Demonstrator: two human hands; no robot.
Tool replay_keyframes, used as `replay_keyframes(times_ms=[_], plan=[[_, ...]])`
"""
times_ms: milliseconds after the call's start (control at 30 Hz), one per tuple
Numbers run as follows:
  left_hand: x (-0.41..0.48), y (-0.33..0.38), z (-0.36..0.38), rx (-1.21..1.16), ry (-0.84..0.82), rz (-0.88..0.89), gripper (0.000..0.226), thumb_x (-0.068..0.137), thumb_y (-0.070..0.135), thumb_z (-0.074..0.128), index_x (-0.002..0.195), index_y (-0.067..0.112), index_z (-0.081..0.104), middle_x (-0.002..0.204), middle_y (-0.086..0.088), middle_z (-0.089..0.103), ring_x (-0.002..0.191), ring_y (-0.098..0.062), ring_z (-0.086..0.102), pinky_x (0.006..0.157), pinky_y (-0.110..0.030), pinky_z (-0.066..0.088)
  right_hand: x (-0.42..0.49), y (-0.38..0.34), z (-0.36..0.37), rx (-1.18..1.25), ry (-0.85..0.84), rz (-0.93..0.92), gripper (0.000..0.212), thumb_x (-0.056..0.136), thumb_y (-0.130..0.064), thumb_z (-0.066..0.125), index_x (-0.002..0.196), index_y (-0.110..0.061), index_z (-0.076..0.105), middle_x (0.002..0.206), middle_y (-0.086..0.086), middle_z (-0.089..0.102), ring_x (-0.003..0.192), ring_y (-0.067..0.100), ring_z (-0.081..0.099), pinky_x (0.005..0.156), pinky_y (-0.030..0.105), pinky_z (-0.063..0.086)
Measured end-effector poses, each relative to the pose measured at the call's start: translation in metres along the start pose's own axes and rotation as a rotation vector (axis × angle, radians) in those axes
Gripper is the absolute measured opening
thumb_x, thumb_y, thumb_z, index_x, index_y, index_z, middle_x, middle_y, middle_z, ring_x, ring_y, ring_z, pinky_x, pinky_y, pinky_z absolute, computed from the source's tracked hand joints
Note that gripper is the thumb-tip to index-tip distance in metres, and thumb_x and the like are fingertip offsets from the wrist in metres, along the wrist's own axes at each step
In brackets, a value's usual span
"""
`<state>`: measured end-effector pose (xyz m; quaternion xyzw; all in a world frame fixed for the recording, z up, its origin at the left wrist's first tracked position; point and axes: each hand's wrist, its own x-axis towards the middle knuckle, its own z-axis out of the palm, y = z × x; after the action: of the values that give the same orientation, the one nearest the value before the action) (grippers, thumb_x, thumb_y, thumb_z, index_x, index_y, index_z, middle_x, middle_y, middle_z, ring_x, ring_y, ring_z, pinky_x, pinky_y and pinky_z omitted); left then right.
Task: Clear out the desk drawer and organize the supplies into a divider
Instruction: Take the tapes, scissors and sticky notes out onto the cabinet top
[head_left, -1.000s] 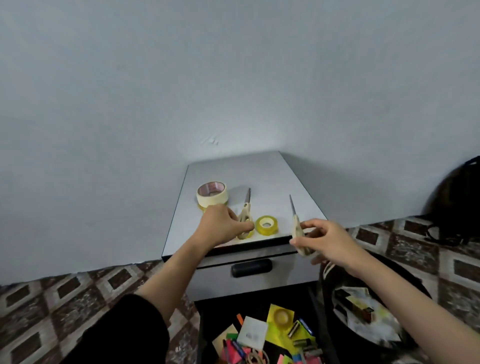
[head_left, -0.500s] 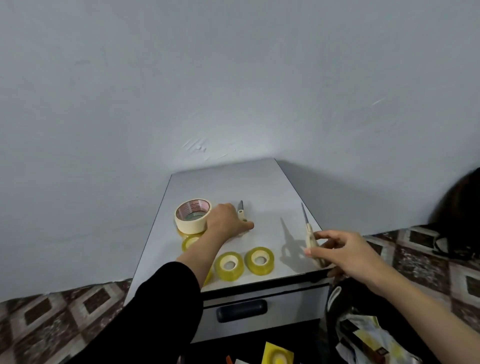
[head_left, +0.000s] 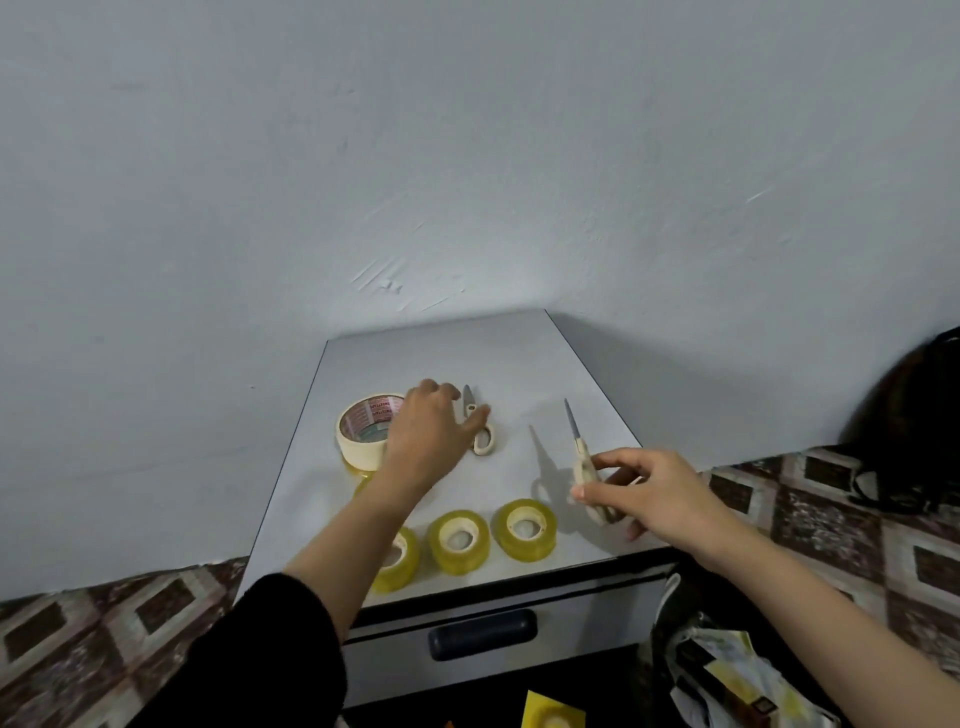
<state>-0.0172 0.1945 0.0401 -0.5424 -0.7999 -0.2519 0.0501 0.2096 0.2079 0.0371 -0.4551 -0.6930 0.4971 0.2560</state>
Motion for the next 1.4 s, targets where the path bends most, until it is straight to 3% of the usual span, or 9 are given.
replay_keyframes(times_ms=[133, 300, 467, 600, 967, 1133, 1200, 1333, 1400], plan=[[-0.03, -0.042, -0.028, -0.218, 0.299, -0.116, 0.035, 0.089, 0.036, 0.056, 0.11, 0.009, 0.065, 0.113, -0.011, 0.061, 0.104, -0.027, 0.056, 0.087, -0.035, 0.043, 0.006, -0.01, 0.01, -0.089, -0.017, -0.017, 0.047, 0.071, -0.031, 0.079, 0.113, -0.015, 0.064, 0.081, 0.002, 0.064, 0.068, 0.013, 0.061, 0.047, 0.021, 0.047], [-0.065, -0.109, -0.029, -0.392, 0.204, -0.383, 0.043, 0.094, 0.036, 0.051, 0.119, 0.002, 0.059, 0.121, -0.017, 0.06, 0.109, -0.029, 0.057, 0.091, -0.036, 0.041, 0.03, -0.031, 0.024, -0.221, 0.011, -0.04, 0.047, 0.069, -0.03, 0.081, 0.11, -0.013, 0.064, 0.085, 0.005, 0.067, 0.067, 0.013, 0.061, 0.049, 0.023, 0.05], [-0.077, -0.118, -0.019, -0.381, 0.149, -0.369, 0.043, 0.096, 0.03, 0.049, 0.124, -0.001, 0.055, 0.126, -0.02, 0.057, 0.117, -0.032, 0.052, 0.099, -0.036, 0.037, 0.067, -0.041, 0.046, -0.383, 0.032, 0.001, 0.035, 0.067, -0.029, 0.082, 0.089, -0.003, 0.071, 0.078, 0.009, 0.069, 0.065, 0.02, 0.062, 0.061, 0.03, 0.056], [-0.074, -0.116, -0.017, -0.33, 0.114, -0.31, 0.045, 0.095, 0.031, 0.05, 0.124, -0.002, 0.055, 0.126, -0.021, 0.057, 0.118, -0.032, 0.051, 0.1, -0.037, 0.037, 0.089, -0.042, 0.062, -0.506, 0.046, 0.018, 0.029, 0.066, -0.036, 0.08, 0.07, -0.01, 0.068, 0.075, 0.008, 0.066, 0.066, 0.021, 0.059, 0.07, 0.032, 0.053], [-0.074, -0.123, -0.01, -0.308, 0.127, -0.263, 0.05, 0.094, 0.04, 0.049, 0.119, -0.002, 0.058, 0.12, -0.019, 0.06, 0.112, -0.03, 0.052, 0.095, -0.035, 0.038, 0.116, -0.046, 0.077, -0.586, 0.067, 0.04, 0.043, 0.065, -0.041, 0.08, 0.088, -0.007, 0.069, 0.08, 0.006, 0.064, 0.064, 0.021, 0.056, 0.058, 0.027, 0.049], [-0.072, -0.122, -0.009, -0.301, 0.118, -0.267, 0.047, 0.092, 0.036, 0.051, 0.119, -0.002, 0.058, 0.12, -0.018, 0.059, 0.113, -0.029, 0.052, 0.096, -0.035, 0.038, 0.119, -0.049, 0.078, -0.628, 0.071, 0.056, 0.042, 0.066, -0.041, 0.08, 0.086, -0.006, 0.067, 0.08, 0.008, 0.064, 0.052, 0.018, 0.055, 0.049, 0.024, 0.049], [-0.073, -0.122, -0.009, -0.306, 0.121, -0.27, 0.047, 0.092, 0.036, 0.051, 0.118, -0.002, 0.058, 0.12, -0.018, 0.059, 0.112, -0.029, 0.052, 0.096, -0.035, 0.038, 0.118, -0.047, 0.079, -0.646, 0.075, 0.053, 0.047, 0.066, -0.045, 0.08, 0.088, -0.007, 0.065, 0.088, 0.009, 0.065, 0.058, 0.022, 0.059, 0.05, 0.025, 0.049], [-0.075, -0.121, -0.016, -0.356, 0.077, -0.292, 0.047, 0.093, 0.037, 0.05, 0.124, 0.002, 0.055, 0.126, -0.016, 0.057, 0.116, -0.027, 0.051, 0.099, -0.036, 0.038, 0.11, -0.044, 0.075, -0.66, 0.091, 0.031, 0.077, 0.066, -0.056, 0.076, 0.118, -0.003, 0.057, 0.121, 0.011, 0.06, 0.101, 0.028, 0.061, 0.085, 0.037, 0.052], [-0.079, -0.119, -0.021, -0.392, 0.022, -0.302, 0.049, 0.094, 0.038, 0.048, 0.131, 0.006, 0.049, 0.134, -0.013, 0.052, 0.122, -0.025, 0.048, 0.101, -0.035, 0.037, 0.099, -0.047, 0.07, -0.659, 0.105, 0.01, 0.072, 0.073, -0.053, 0.072, 0.122, -0.004, 0.056, 0.127, 0.011, 0.057, 0.114, 0.027, 0.054, 0.09, 0.034, 0.044]])
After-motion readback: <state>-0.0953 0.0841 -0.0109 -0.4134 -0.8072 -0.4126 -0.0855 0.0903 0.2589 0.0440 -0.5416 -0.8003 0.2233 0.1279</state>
